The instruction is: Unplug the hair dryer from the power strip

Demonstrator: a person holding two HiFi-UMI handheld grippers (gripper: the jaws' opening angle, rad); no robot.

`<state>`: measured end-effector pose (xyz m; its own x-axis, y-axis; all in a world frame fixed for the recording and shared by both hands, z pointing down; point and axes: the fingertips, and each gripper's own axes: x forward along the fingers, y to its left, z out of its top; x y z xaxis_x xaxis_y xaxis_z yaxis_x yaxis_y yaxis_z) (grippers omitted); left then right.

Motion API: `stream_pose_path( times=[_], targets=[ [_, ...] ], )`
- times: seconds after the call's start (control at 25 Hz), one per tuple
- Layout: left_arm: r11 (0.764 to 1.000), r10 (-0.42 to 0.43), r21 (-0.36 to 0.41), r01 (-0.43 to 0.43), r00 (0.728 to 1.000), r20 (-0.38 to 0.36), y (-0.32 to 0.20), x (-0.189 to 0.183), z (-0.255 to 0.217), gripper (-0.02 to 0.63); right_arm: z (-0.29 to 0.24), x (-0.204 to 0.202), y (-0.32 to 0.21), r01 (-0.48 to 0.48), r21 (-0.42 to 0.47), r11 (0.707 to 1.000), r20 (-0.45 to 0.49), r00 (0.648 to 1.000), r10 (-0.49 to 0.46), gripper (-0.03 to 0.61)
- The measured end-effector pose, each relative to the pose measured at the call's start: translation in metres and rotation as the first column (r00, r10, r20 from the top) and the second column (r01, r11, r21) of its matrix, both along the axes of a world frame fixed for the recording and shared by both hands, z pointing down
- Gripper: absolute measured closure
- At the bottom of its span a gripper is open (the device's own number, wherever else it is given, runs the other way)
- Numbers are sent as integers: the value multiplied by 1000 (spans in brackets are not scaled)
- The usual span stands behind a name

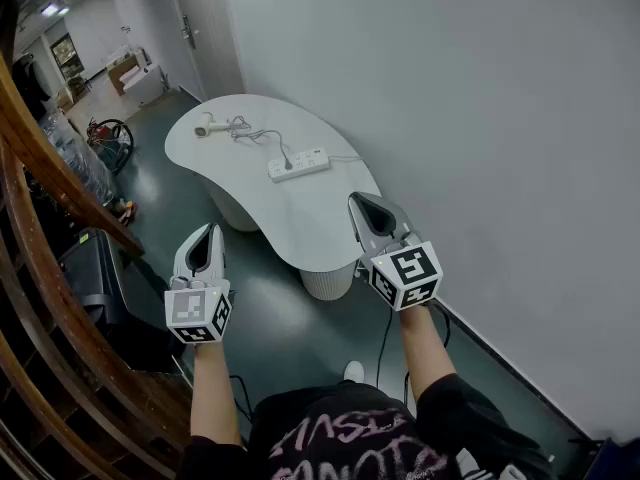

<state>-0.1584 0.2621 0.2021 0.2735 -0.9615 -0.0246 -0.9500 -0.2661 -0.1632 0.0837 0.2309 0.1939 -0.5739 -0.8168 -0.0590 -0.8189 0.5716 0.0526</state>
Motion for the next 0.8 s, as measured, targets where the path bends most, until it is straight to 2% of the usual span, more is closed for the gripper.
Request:
stream_pose_path(
  times=[0.16, 0.8],
  targets=[
    [1000, -4, -2, 4, 1000, -31, -2, -1, 3, 612, 1, -1, 0, 2, 4, 1000, 0, 1000, -2, 569],
    [999, 33, -18, -33, 999, -2, -3, 25, 11, 612, 2, 16, 3, -24, 8, 1000, 54, 998, 23, 568]
  ],
)
